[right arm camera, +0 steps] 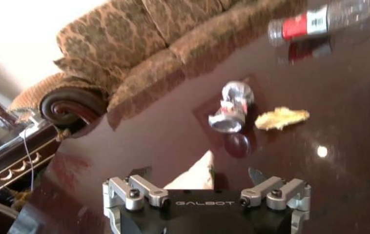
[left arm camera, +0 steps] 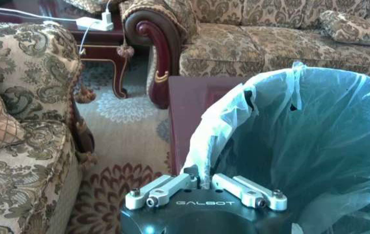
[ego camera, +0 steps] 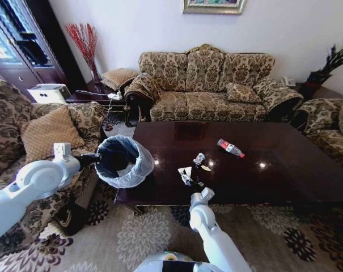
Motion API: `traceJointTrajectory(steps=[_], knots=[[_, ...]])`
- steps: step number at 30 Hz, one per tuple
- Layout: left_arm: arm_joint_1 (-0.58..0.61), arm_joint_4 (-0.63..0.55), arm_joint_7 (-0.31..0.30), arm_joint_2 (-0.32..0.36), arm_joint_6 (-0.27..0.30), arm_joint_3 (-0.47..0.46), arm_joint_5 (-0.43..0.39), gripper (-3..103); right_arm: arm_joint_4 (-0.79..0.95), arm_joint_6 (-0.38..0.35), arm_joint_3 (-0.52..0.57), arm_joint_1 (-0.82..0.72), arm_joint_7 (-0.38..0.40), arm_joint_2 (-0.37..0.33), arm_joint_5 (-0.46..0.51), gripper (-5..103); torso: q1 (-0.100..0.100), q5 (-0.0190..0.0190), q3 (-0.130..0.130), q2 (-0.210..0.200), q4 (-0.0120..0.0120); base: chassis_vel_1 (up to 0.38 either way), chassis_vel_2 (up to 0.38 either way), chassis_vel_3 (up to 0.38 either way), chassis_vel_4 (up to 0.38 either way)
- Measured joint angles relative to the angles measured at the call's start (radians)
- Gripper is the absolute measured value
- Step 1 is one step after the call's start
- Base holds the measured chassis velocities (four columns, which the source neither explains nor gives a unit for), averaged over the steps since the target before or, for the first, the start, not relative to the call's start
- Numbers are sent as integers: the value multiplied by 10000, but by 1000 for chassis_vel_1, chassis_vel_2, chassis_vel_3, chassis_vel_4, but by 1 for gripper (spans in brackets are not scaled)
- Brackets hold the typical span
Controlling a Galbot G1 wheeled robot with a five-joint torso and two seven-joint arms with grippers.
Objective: Move to the front of the table and place the trash on the table into the trash bin.
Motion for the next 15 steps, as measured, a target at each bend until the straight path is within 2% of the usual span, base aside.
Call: traceJointTrajectory(steps=[2,3,5,8,9,12,14,15], knots=[[2,14,16,2,-4,-2,9,0,-54,-87,4,52,-1,-21,142,96,0,-1,0,0,-1,0,0,0,0],[-4,44,29,9,-16,-3,15,0,-201,-152,-1,146,-15,-37,224,89,-1,-1,0,0,-1,0,0,0,0],[-18,64,31,12,-24,0,19,0,-337,-196,-11,233,-43,-35,261,89,-1,0,0,0,0,0,0,0,0],[-46,78,44,13,-59,53,28,0,-761,-318,-65,535,-75,49,457,73,0,1,0,0,-1,0,0,0,0],[-46,78,44,13,-59,53,28,0,-761,-318,-65,535,-75,49,457,73,0,1,0,0,-1,0,0,0,0],[-49,87,47,4,-67,72,42,0,-933,-352,-104,679,-148,112,573,56,0,0,0,0,-1,0,0,0,0],[-48,95,52,4,-69,71,43,0,-935,-382,-116,688,-177,112,608,56,0,0,0,0,0,0,0,0,0],[-46,108,58,4,-70,71,43,0,-936,-423,-133,691,-187,112,688,45,-1,0,0,0,-1,0,0,0,0]])
